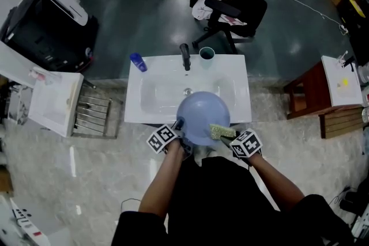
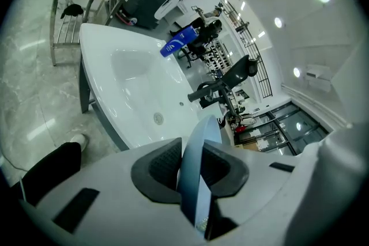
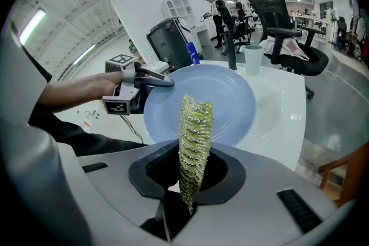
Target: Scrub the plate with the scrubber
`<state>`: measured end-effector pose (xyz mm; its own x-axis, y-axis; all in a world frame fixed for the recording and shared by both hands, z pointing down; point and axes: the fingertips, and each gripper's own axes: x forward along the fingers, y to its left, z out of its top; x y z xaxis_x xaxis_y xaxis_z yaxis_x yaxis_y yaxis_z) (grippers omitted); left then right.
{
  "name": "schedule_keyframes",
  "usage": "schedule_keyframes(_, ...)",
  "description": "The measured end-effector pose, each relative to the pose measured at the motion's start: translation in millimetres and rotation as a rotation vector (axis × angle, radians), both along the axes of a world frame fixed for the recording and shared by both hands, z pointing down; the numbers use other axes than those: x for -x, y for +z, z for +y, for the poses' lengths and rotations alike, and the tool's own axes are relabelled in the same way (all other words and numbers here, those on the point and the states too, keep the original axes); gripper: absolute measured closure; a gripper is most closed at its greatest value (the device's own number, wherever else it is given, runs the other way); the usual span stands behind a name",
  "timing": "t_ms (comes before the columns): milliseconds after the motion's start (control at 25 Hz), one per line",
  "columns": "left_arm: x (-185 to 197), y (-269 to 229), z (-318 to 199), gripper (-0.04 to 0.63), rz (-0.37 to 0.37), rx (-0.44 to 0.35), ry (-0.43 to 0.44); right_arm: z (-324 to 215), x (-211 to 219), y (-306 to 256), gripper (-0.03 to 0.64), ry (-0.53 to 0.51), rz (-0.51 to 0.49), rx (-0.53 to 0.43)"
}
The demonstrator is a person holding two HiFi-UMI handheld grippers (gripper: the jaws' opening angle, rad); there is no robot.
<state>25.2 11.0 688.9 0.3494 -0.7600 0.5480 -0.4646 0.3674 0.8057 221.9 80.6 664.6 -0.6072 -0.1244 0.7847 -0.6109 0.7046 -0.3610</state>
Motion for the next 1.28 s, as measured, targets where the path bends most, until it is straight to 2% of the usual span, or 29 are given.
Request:
schedule_keyframes(560,-3,-2,-3,0.537,-0.005,-0.013,-0.047,-2,31,-1,0.558,0.019,-0.105,0.082)
schedule_keyframes(920,-6,-7,-9,0.537,-0.044,-0.015,-0.028,-10,57,-3,0.557,0.032,-0.15,0.115)
schedule_keyframes(1280,-13,-3,-4,0.541,-0.027,0.004,-0.021,-23,82,-1,0.557,0.067,-0.186,0.156)
